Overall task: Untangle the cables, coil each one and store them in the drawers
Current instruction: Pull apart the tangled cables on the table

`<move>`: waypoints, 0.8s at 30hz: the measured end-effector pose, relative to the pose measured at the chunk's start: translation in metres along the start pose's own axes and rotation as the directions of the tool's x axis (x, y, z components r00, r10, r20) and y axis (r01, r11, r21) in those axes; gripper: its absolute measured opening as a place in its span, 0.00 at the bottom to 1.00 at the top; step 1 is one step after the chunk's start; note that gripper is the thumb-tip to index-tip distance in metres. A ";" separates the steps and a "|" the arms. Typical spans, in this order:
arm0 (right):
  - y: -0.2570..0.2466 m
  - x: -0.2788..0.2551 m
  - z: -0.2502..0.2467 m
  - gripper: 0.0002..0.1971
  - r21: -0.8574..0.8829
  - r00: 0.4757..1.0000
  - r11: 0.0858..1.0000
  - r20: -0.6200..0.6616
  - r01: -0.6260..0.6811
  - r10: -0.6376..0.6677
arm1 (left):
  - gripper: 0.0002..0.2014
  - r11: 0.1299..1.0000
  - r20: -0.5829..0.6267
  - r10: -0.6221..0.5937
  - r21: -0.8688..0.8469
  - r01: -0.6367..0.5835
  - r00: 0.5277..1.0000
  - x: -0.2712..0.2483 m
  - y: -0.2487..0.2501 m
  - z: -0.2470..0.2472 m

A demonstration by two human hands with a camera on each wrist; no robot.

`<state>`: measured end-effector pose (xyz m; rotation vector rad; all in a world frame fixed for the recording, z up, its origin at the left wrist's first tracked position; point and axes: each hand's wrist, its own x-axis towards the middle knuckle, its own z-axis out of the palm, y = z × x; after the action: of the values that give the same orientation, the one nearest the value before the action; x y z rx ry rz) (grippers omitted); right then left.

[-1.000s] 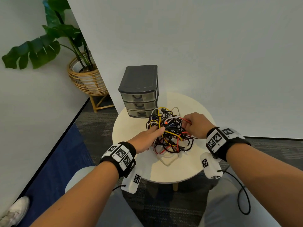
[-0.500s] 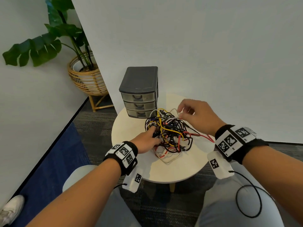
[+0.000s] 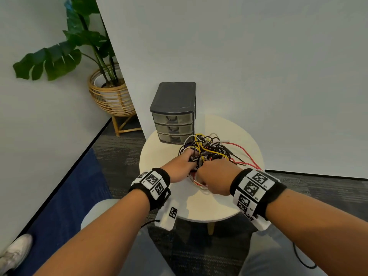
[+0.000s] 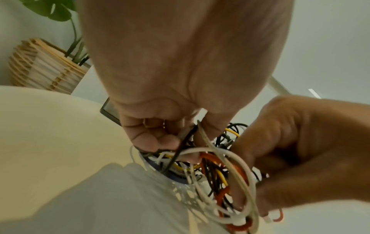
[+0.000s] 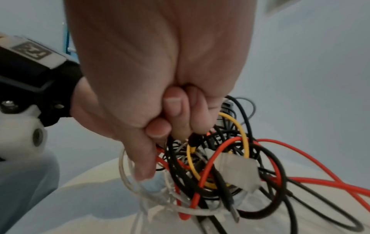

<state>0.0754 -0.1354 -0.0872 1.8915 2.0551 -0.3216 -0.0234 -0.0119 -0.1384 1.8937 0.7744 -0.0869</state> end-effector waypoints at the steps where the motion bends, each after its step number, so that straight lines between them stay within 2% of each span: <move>1: 0.001 0.000 0.000 0.08 -0.006 1.000 1.000 -0.021 0.011 -0.011 | 0.20 1.000 -0.001 0.005 0.028 -0.005 1.000 0.002 -0.003 -0.001; 3: 0.009 0.001 0.003 0.07 0.046 0.997 0.999 -0.080 0.027 -0.023 | 0.27 0.995 0.018 0.030 0.098 -0.031 0.999 -0.002 -0.006 -0.004; 5: 0.023 0.002 0.006 0.08 0.270 0.988 0.962 -0.154 0.023 0.020 | 0.30 0.985 0.036 0.064 0.157 -0.069 0.997 -0.005 -0.010 -0.007; 6: 0.029 0.001 0.005 0.08 0.443 0.980 0.896 -0.189 0.031 0.059 | 0.33 0.979 0.029 0.077 0.188 -0.081 0.997 -0.005 -0.013 -0.008; 8: 0.040 -0.003 0.001 0.10 0.709 0.965 0.701 -0.225 0.070 0.131 | 0.39 0.965 -0.007 0.119 0.234 -0.114 0.993 -0.003 -0.019 -0.011; 9: 0.044 -0.005 -0.003 0.12 0.770 0.963 0.633 -0.225 0.084 0.145 | 0.41 0.966 -0.047 0.154 0.217 -0.141 0.987 -0.003 -0.018 -0.012; 10: 0.046 -0.005 -0.006 0.14 0.790 0.963 0.606 -0.224 0.090 0.149 | 0.42 0.964 -0.098 0.206 0.193 -0.184 0.974 -0.003 -0.016 -0.013; 11: 0.047 -0.005 -0.009 0.17 0.785 0.962 0.613 -0.227 0.089 0.151 | 0.41 0.952 -0.159 0.266 0.200 -0.233 0.951 -0.003 -0.013 -0.014; 13: 0.048 -0.004 -0.014 0.20 0.749 0.952 0.659 -0.245 0.065 0.185 | 0.33 0.885 -0.251 0.409 0.342 -0.315 0.877 -0.002 -0.004 -0.015; 14: 0.048 -0.004 -0.018 0.20 0.750 0.942 0.658 -0.268 0.071 0.203 | 0.27 0.846 -0.257 0.471 0.404 -0.348 0.844 -0.001 0.000 -0.014; 16: 0.047 -0.008 -0.026 0.18 0.792 0.922 0.594 -0.325 0.142 0.212 | 0.17 0.828 -0.230 0.519 0.375 -0.417 0.823 0.001 0.006 -0.013; 18: 0.050 -0.014 -0.034 0.19 0.860 0.903 0.442 -0.375 0.254 0.212 | 0.02 0.852 -0.232 0.518 0.221 -0.474 0.823 0.002 0.008 -0.010; 19: 0.053 -0.018 -0.037 0.19 0.889 0.892 0.335 -0.394 0.311 0.220 | 0.05 0.863 -0.254 0.506 0.169 -0.477 0.824 0.002 0.008 -0.010; 21: 0.059 -0.026 -0.040 0.18 0.908 0.877 0.092 -0.419 0.409 0.235 | 0.06 0.882 -0.273 0.470 0.105 -0.459 0.839 0.002 0.007 -0.011; 24: 0.065 -0.035 -0.041 0.16 0.855 0.864 -0.183 -0.437 0.485 0.250 | 0.10 0.892 -0.308 0.450 0.101 -0.441 0.838 0.000 0.007 -0.014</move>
<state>0.1386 -0.1455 -0.0328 2.5997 2.4472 -2.5941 -0.0231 -0.0013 -0.1262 2.0945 0.5230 0.5243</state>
